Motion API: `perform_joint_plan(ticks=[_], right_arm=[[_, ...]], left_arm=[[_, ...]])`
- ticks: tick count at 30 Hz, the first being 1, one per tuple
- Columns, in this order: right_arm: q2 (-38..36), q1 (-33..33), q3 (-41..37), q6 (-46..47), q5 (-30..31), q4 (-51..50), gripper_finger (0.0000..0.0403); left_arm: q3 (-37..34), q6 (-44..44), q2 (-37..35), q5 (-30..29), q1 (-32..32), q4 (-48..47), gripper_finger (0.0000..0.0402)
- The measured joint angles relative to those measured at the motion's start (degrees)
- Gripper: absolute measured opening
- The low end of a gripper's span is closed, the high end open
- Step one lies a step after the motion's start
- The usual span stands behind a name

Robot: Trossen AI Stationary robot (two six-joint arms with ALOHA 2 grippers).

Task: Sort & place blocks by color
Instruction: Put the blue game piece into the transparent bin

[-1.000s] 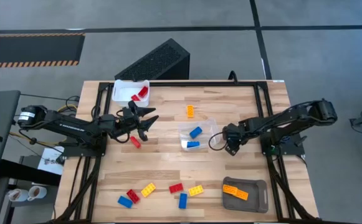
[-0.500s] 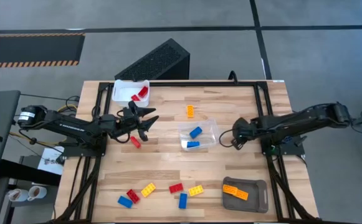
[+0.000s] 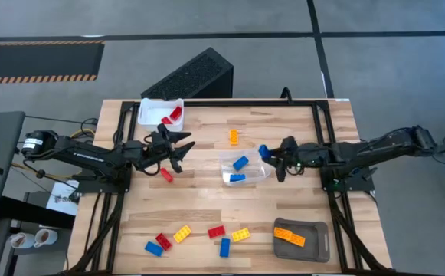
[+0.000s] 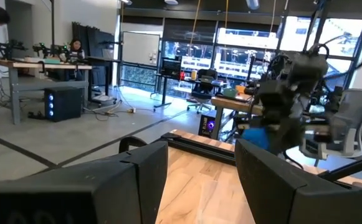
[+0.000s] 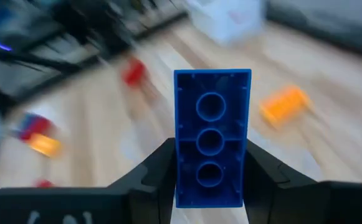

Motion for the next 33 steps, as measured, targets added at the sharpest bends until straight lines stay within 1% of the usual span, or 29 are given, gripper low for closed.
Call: perform_joint_plan(ticks=[5,7,9,11,15,19,27,33], right_arm=[[1.6,2.33,-0.19,-9.63,-3.68,20.77,0.0138],[2.76,2.72,-0.72,-12.63,-4.29,24.68,0.0138],[4.24,2.04,-1.51,-13.58,-4.29,24.93,0.0142],[6.03,0.22,-3.16,-11.49,-4.53,25.95,0.0145],[9.47,-4.0,-7.36,-5.91,-7.08,28.45,0.0143],[12.65,-6.32,-8.11,-4.88,-7.28,28.77,0.0141],[19.22,-7.04,-8.17,-4.63,-7.35,27.92,0.0181],[22.08,-6.1,-8.17,-1.94,-8.74,27.96,0.0203]], left_arm=[[0.0,0.49,0.0,0.0,0.0,-0.03,0.0174],[0.0,0.6,0.0,0.01,0.0,-0.04,0.0174],[0.0,0.62,0.0,0.03,0.0,-0.03,0.0174],[0.0,0.66,0.0,0.13,0.0,-0.03,0.0174],[0.0,0.76,0.0,0.22,-0.02,-0.03,0.0173],[0.0,0.76,0.0,0.22,-0.01,-0.03,0.0173],[0.0,0.55,0.0,-0.93,-0.01,-0.02,0.0173],[0.0,0.52,0.0,-0.96,0.0,-0.03,0.0173]])
